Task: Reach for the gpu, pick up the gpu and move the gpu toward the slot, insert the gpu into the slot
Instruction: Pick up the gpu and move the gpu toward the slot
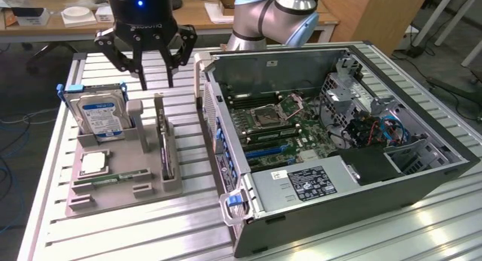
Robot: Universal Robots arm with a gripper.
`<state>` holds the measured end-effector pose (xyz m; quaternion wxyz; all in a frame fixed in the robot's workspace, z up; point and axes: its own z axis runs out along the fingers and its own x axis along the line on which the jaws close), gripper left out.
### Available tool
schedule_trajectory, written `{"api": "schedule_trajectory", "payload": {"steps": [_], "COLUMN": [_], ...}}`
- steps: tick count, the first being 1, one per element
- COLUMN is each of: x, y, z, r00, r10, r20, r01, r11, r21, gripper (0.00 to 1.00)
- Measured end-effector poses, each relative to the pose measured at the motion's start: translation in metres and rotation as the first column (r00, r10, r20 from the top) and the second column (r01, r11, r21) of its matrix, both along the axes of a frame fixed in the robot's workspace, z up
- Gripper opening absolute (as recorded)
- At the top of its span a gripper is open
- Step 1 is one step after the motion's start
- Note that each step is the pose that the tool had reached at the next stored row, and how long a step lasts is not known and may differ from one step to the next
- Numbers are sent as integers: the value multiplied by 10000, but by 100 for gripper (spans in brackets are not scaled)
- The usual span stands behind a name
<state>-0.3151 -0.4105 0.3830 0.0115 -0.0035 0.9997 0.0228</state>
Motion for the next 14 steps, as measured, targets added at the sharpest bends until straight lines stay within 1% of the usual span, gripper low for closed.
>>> {"api": "schedule_trajectory", "payload": {"steps": [7,14], "x": [0,0], "y": [-27,-43], "z": [-31,-58], "r00": [10000,9999], "r10": [76,152], "r20": [0,0], "r01": [-76,-152], "r11": [10000,9999], "r21": [0,1], "gripper": [48,48]}}
